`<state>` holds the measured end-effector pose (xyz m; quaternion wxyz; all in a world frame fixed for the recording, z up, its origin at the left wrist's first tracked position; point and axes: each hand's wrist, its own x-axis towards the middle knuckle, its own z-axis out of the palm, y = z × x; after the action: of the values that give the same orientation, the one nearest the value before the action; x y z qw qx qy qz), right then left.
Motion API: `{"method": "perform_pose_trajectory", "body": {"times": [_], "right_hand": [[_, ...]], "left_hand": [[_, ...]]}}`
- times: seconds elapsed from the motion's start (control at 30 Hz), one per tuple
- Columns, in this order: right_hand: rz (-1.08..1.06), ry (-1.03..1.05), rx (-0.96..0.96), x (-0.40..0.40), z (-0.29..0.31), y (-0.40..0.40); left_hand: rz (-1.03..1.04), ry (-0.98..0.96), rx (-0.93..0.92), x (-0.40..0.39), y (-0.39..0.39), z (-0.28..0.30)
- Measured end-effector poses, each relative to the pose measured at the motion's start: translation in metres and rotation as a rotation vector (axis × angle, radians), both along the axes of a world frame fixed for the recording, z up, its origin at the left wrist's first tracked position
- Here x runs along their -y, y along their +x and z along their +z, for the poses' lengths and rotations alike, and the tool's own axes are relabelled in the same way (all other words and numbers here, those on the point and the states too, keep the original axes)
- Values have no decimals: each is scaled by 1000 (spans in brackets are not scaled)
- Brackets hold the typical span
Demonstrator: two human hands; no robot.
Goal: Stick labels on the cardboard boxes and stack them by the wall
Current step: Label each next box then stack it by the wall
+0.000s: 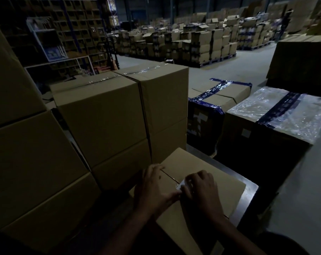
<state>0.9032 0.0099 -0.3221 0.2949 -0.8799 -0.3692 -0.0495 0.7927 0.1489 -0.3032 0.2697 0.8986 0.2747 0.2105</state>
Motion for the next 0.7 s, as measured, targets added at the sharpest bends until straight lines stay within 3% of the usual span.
{"method": "perform_pose_trajectory", "body": {"times": [0.2,0.43,0.7], "right_hand": [[-23,-82,-6,-7,2,6],[-166,-138,105,-17,4,-4],[-167,-107,-29,-19,1,2]], "left_hand": [[-23,230,-83,1,3,-17],[-32,238,-62,0,2,-18],[-36,237,-60,1,1,-17]]}}
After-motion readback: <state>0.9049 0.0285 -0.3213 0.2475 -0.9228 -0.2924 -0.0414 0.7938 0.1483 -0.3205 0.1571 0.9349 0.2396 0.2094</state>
